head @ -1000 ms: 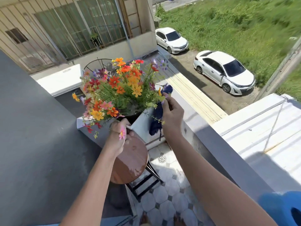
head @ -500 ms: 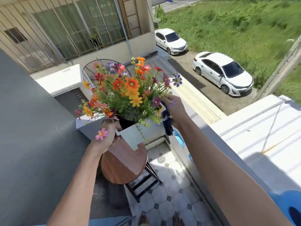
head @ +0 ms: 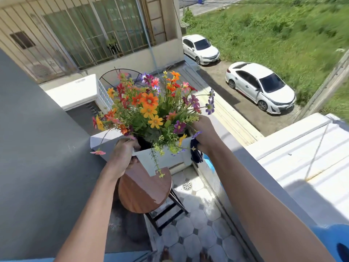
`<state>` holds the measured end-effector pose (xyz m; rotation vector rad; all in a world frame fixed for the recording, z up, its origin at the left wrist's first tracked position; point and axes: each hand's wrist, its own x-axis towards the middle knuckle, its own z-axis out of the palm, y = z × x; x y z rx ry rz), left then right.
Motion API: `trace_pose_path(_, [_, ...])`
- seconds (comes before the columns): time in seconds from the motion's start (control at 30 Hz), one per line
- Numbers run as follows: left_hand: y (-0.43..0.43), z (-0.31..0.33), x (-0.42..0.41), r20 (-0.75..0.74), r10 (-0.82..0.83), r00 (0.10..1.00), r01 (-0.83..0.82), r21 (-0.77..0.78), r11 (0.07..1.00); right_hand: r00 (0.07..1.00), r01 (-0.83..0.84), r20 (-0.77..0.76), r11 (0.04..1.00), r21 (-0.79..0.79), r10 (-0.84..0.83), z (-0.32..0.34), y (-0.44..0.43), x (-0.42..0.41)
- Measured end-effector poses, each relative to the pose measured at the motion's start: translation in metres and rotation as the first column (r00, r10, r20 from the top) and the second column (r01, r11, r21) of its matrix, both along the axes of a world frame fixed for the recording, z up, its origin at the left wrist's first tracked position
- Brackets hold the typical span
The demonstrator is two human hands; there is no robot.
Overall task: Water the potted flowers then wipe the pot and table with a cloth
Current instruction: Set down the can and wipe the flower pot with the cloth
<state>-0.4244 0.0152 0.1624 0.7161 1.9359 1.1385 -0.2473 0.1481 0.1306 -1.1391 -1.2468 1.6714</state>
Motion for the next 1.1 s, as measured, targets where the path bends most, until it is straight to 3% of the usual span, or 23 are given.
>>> trace_pose_path(0.07, [0.001, -0.003, -0.001, -0.017, 0.022, 1.000, -0.022, 0.023, 1.000, 0.998, 0.034, 0.056, 0.999, -0.017, -0.033, -0.001, -0.005, -0.001])
trace_pose_path(0.27, [0.000, -0.006, -0.005, 0.061, 0.179, 0.982, -0.186, 0.131, 0.974, 0.963, 0.268, -0.013, 0.963, 0.006, -0.268, 0.014, -0.029, -0.007])
trace_pose_path(0.37, [0.003, -0.009, 0.000, 0.039, 0.342, 0.939, -0.341, 0.232, 0.911, 0.924, 0.371, -0.086, 0.928, -0.032, -0.372, 0.011, -0.033, -0.015])
trace_pose_path(0.43, [0.001, -0.017, 0.008, 0.011, 0.431, 0.902, -0.424, 0.202, 0.883, 0.909, 0.396, -0.132, 0.918, -0.020, -0.395, 0.011, -0.034, -0.023])
trace_pose_path(0.5, [-0.004, -0.030, 0.022, 0.012, 0.388, 0.922, -0.385, 0.165, 0.908, 0.907, 0.402, -0.141, 0.916, 0.010, -0.396, 0.009, -0.034, -0.029])
trace_pose_path(0.63, [-0.011, -0.025, 0.064, -0.120, 0.116, 0.986, -0.106, 0.082, 0.991, 0.896, 0.413, -0.212, 0.908, 0.073, -0.390, 0.009, -0.043, -0.037])
trace_pose_path(0.77, [-0.003, -0.022, 0.077, 0.053, 0.129, 0.990, -0.127, -0.051, 0.991, 0.910, 0.396, -0.182, 0.910, 0.122, -0.372, 0.003, -0.062, -0.044])
trace_pose_path(0.93, [-0.010, -0.021, 0.071, 0.062, 0.186, 0.981, -0.180, -0.089, 0.980, 0.934, 0.346, -0.128, 0.933, 0.102, -0.332, -0.002, -0.081, -0.047])
trace_pose_path(1.03, [-0.011, -0.020, 0.054, 0.081, 0.231, 0.970, -0.224, -0.092, 0.970, 0.941, 0.322, -0.153, 0.938, 0.130, -0.301, -0.003, -0.087, -0.047])
trace_pose_path(1.1, [-0.013, -0.016, 0.042, 0.152, 0.180, 0.972, -0.169, -0.086, 0.982, 0.935, 0.325, -0.193, 0.938, 0.120, -0.299, -0.002, -0.085, -0.047])
